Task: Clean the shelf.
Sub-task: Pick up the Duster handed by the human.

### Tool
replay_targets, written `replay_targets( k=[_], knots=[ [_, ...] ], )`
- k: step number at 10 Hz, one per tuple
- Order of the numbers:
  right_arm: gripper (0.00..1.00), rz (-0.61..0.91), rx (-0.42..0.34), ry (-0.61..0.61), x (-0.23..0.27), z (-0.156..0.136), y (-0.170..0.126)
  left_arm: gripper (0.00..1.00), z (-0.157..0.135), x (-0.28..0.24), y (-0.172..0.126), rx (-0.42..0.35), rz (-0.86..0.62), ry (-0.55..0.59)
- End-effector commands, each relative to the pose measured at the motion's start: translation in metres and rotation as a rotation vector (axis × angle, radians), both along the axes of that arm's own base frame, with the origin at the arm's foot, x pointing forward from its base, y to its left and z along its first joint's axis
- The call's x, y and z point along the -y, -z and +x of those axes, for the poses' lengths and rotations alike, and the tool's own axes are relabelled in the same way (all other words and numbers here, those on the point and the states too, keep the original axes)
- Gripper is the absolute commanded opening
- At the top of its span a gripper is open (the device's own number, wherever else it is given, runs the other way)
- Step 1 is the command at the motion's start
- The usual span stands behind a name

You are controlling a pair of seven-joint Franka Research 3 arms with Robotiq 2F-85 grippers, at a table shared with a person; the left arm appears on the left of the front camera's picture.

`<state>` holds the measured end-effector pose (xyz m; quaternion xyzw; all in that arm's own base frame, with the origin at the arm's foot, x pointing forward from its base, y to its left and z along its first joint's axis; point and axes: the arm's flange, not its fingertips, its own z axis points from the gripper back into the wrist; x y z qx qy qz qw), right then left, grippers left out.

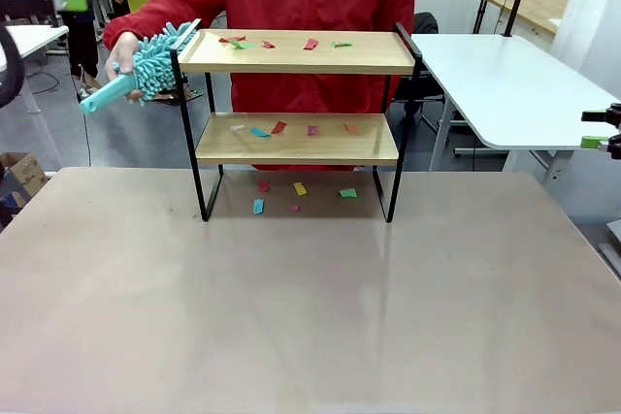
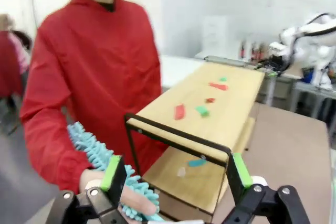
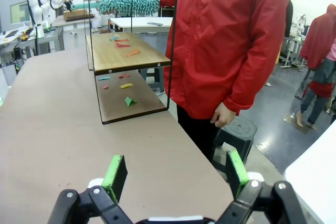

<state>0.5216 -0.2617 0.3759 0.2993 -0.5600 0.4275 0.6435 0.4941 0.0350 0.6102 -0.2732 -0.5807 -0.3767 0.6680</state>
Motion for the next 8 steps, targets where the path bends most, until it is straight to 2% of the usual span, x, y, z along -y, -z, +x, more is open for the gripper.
replay_targets(
  k=[1, 4, 7, 8],
  knots=[
    [1.0, 0.0, 0.002, -0.004, -0.003, 0.0, -0.002, 1.0, -0.006, 0.038, -0.011, -0.133, 0.092, -0.121],
    [1.0, 0.0, 0.002, -0.004, -0.003, 0.0, -0.002, 1.0, -0.029, 0.07, -0.046, -0.24, 0.27, -0.315],
    [1.0, 0.0, 0.002, -0.004, -0.003, 0.0, -0.002, 1.0, -0.055, 0.09, -0.077, -0.367, 0.489, -0.439],
    [1.0, 0.0, 0.002, -0.004, -0.003, 0.0, -0.002, 1.0, -0.058, 0.097, -0.078, -0.406, 0.536, -0.47]
  ],
)
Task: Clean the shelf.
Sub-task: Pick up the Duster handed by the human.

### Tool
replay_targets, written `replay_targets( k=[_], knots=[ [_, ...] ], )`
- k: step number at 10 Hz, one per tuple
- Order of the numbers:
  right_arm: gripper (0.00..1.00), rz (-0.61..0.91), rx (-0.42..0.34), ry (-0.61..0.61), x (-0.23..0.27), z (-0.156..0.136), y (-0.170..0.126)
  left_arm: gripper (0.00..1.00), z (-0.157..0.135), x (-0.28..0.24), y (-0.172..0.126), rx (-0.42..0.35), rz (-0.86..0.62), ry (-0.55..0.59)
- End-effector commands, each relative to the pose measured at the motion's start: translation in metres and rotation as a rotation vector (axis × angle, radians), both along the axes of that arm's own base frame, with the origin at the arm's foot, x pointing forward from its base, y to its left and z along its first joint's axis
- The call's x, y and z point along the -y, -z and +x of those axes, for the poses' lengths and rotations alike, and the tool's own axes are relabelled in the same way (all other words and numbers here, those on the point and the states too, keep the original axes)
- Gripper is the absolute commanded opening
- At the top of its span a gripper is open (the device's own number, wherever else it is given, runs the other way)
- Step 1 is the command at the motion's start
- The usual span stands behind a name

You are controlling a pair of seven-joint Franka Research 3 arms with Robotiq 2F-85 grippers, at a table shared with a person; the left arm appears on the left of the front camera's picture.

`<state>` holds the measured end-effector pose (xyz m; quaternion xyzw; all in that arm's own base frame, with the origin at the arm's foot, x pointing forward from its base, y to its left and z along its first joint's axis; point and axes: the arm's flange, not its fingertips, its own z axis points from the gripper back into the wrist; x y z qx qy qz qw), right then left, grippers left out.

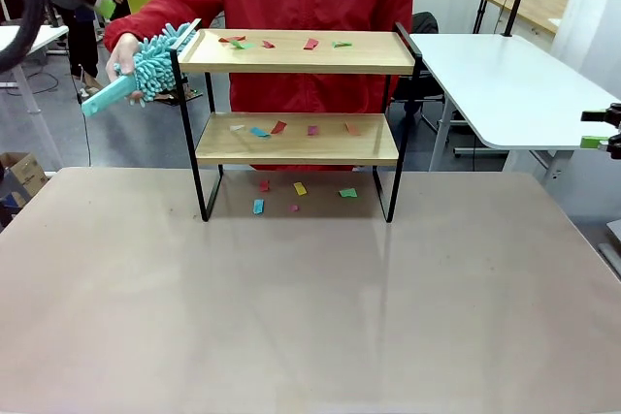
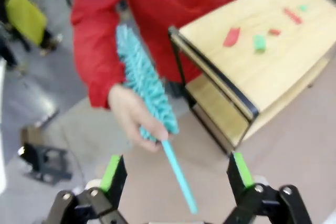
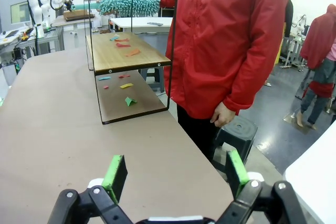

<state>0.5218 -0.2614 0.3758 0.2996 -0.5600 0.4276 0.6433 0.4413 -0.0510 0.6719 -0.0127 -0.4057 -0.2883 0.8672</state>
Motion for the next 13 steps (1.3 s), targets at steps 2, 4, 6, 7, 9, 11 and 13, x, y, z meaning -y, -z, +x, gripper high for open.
replay_targets(
  k=[2, 4, 6, 7, 9, 11, 13],
  knots=[
    [1.0, -0.001, 0.002, -0.004, -0.003, 0.0, -0.002, 1.0, -0.004, 0.02, -0.008, -0.146, 0.076, -0.059],
    [1.0, -0.001, 0.002, -0.004, -0.003, 0.0, -0.002, 1.0, -0.001, 0.016, 0.015, -0.166, 0.101, -0.135],
    [1.0, -0.001, 0.002, -0.004, -0.003, 0.0, -0.002, 1.0, -0.003, 0.002, 0.035, -0.149, 0.091, -0.192],
    [1.0, -0.001, 0.002, -0.004, -0.003, 0.0, -0.002, 1.0, 0.0, 0.016, 0.019, -0.166, 0.108, -0.121],
    [1.0, -0.001, 0.002, -0.004, -0.003, 0.0, -0.002, 1.0, 0.0, 0.016, 0.019, -0.166, 0.108, -0.121],
    [1.0, -0.001, 0.002, -0.004, -0.003, 0.0, -0.002, 1.0, 0.004, 0.013, 0.04, -0.139, 0.063, -0.151],
    [1.0, -0.001, 0.002, -0.004, -0.003, 0.0, -0.002, 1.0, 0.01, 0.008, 0.057, -0.14, 0.004, -0.189]
  ],
)
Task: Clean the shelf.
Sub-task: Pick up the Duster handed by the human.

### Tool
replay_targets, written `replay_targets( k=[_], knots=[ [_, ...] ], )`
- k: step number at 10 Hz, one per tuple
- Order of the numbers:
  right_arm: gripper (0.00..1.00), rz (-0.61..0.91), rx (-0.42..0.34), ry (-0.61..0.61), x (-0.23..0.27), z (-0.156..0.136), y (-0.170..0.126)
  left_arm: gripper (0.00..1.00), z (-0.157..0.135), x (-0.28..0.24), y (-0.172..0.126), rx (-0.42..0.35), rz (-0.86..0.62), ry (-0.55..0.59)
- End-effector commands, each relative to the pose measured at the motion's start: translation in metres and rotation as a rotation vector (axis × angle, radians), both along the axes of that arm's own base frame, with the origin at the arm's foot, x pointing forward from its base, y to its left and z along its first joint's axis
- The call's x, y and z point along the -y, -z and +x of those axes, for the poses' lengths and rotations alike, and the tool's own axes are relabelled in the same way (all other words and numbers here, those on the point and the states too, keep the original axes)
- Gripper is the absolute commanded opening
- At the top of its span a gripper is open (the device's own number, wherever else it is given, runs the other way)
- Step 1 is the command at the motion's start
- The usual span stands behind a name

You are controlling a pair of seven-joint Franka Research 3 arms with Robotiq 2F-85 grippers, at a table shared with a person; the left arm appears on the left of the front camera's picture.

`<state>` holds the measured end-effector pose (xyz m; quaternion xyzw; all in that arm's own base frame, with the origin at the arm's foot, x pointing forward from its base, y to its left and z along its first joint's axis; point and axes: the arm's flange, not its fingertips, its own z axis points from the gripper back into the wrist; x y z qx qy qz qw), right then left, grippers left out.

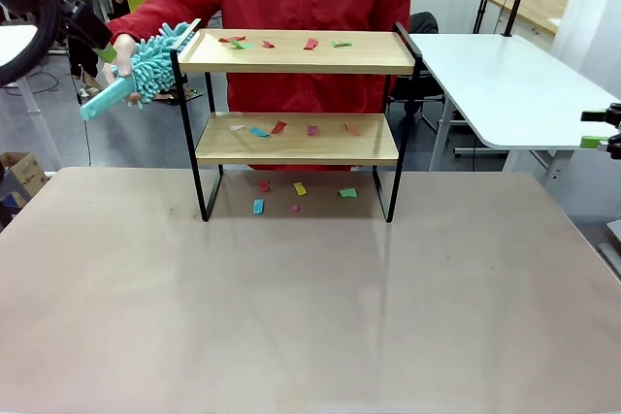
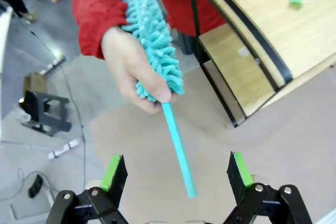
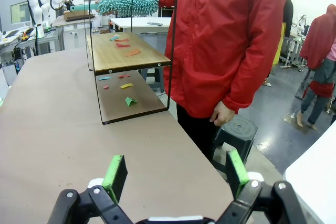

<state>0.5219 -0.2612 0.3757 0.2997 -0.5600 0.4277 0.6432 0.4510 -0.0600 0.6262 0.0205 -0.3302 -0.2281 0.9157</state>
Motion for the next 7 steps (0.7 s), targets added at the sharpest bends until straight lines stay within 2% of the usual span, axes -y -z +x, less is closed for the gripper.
replay_targets(
  k=[1, 7],
  knots=[
    [1.0, -0.001, 0.002, -0.003, -0.003, 0.0, -0.002, 1.0, 0.006, -0.006, 0.023, 0.003, -0.046, -0.07],
    [1.0, -0.001, 0.002, -0.003, -0.003, 0.0, -0.002, 1.0, 0.007, -0.018, 0.074, -0.091, -0.094, -0.175]
  ],
)
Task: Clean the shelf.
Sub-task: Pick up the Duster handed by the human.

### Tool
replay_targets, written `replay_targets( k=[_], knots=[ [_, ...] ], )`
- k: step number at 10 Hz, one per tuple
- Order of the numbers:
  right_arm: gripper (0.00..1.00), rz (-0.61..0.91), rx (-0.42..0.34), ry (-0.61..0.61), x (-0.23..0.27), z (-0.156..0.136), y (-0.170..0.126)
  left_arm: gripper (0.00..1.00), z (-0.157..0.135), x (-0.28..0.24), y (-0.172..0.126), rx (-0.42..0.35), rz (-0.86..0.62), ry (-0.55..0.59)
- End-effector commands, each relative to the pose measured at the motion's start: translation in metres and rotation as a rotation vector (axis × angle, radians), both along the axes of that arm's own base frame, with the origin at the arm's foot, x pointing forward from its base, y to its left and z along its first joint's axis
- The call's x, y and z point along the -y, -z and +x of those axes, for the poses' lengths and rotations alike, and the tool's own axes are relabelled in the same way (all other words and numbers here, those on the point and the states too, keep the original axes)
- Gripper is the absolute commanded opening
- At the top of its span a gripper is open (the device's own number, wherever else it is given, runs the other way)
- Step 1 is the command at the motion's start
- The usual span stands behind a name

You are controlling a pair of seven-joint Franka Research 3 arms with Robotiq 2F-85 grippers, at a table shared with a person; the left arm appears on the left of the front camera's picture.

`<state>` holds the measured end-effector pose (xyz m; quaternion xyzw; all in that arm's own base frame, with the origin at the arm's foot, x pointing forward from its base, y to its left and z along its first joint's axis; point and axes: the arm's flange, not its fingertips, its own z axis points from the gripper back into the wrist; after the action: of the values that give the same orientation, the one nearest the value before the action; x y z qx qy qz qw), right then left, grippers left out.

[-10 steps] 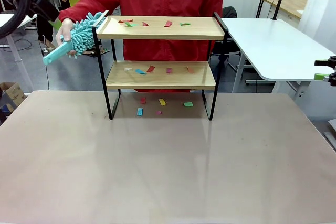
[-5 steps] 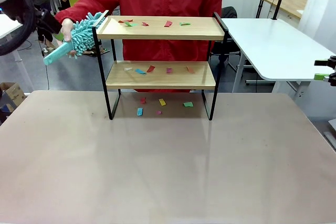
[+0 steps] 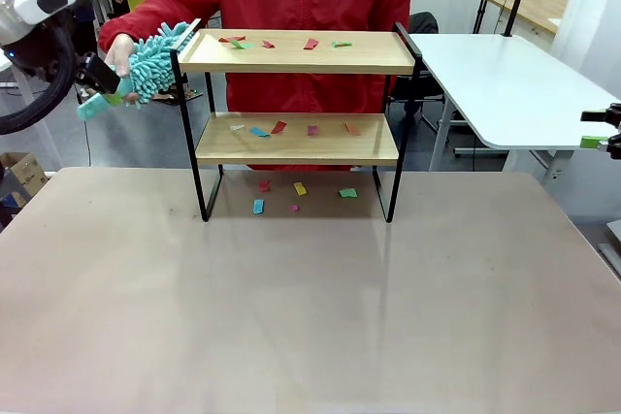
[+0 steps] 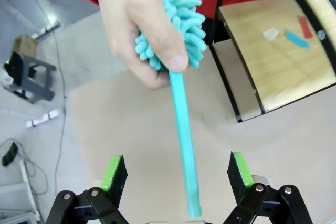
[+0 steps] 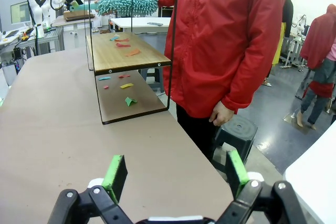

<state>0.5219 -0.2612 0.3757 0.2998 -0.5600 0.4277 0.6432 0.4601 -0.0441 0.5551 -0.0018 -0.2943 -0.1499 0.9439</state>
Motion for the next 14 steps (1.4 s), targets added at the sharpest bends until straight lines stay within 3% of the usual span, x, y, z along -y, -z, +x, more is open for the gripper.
replay_targets(
  k=[1, 5, 6, 7, 8, 9, 10, 14],
  knots=[
    [1.0, -0.001, 0.002, -0.003, -0.0027, 0.0001, -0.0023, 1.0, -0.0016, -0.0028, 0.005, -0.006, -0.028, -0.04],
    [1.0, -0.001, 0.002, -0.003, -0.0027, 0.0001, -0.0023, 1.0, 0.0031, -0.0006, 0.0032, -0.018, -0.049, -0.022],
    [1.0, -0.001, 0.002, -0.003, -0.0027, 0.0001, -0.0023, 0.44, 0.0043, -0.0002, 0.0047, -0.017, -0.036, -0.015],
    [1.0, -0.001, 0.002, -0.003, -0.0027, 0.0001, -0.0023, 0.42, 0.0054, -0.0006, 0.0052, -0.015, -0.05, -0.012],
    [1.0, -0.001, 0.002, -0.003, -0.0027, 0.0001, -0.0023, 0.0, 0.0059, -0.0014, 0.005, -0.017, -0.044, -0.012],
    [1.0, -0.001, 0.002, -0.003, -0.0027, 0.0001, -0.0023, 0.36, 0.0061, -0.0009, 0.0048, -0.019, -0.046, -0.01],
    [1.0, -0.001, 0.002, -0.003, -0.0027, 0.0001, -0.0023, 0.0, 0.0059, -0.0019, 0.004, -0.019, -0.051, -0.004],
    [1.0, -0.001, 0.002, -0.003, -0.0027, 0.0001, -0.0023, 0.0, 0.0071, 0.0003, 0.0052, -0.036, -0.052, -0.005]
  ],
)
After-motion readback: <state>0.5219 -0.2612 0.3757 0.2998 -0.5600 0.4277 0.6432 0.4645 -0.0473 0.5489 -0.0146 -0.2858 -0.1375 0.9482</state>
